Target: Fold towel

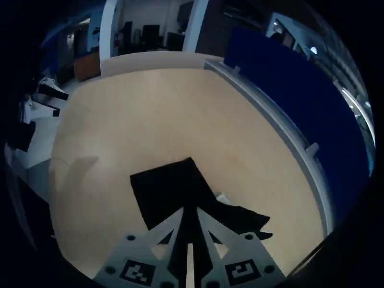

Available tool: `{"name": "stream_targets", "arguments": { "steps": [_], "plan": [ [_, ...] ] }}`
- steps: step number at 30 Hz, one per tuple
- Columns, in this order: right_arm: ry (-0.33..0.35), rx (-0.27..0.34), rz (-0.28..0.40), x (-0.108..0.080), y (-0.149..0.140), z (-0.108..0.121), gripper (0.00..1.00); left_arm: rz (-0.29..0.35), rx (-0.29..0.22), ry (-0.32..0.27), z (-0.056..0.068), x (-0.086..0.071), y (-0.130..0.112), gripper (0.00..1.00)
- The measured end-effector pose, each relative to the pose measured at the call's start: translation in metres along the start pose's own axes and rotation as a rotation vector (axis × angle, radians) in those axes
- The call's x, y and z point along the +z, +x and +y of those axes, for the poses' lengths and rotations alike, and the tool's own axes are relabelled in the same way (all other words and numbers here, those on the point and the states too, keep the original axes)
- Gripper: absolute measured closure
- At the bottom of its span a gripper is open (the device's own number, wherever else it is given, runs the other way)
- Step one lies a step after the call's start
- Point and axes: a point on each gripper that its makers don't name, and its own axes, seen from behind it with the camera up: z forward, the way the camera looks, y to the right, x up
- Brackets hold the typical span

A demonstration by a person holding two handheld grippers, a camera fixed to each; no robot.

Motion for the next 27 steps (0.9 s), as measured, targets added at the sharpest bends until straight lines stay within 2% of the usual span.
{"name": "stream_targets", "arguments": {
  "steps": [6, 11, 15, 19, 23, 25, 27],
  "plan": [
    [0.078, -0.034, -0.004, 0.044, 0.011, -0.043, 0.96, 0.004, -0.032, 0.031, -0.010, -0.008, -0.007, 0.09],
    [0.132, -0.019, -0.038, 0.076, -0.003, -0.071, 0.96, 0.001, -0.031, 0.050, -0.016, -0.008, -0.012, 0.09],
    [0.140, 0.000, -0.061, 0.085, -0.014, -0.078, 0.96, 0.002, -0.023, 0.053, -0.016, -0.009, -0.012, 0.09],
    [0.131, 0.009, -0.068, 0.084, -0.019, -0.075, 0.93, 0.002, -0.025, 0.047, -0.015, -0.006, -0.011, 0.09],
    [0.118, 0.021, -0.057, 0.080, -0.018, -0.071, 0.81, 0.000, -0.024, 0.042, -0.014, -0.003, -0.011, 0.09],
    [0.111, 0.030, -0.049, 0.078, -0.017, -0.069, 0.69, 0.000, -0.019, 0.041, -0.014, -0.002, -0.010, 0.09],
    [0.103, 0.040, -0.042, 0.075, -0.016, -0.066, 0.47, 0.000, -0.014, 0.040, -0.014, -0.001, -0.010, 0.09]
  ]
}}
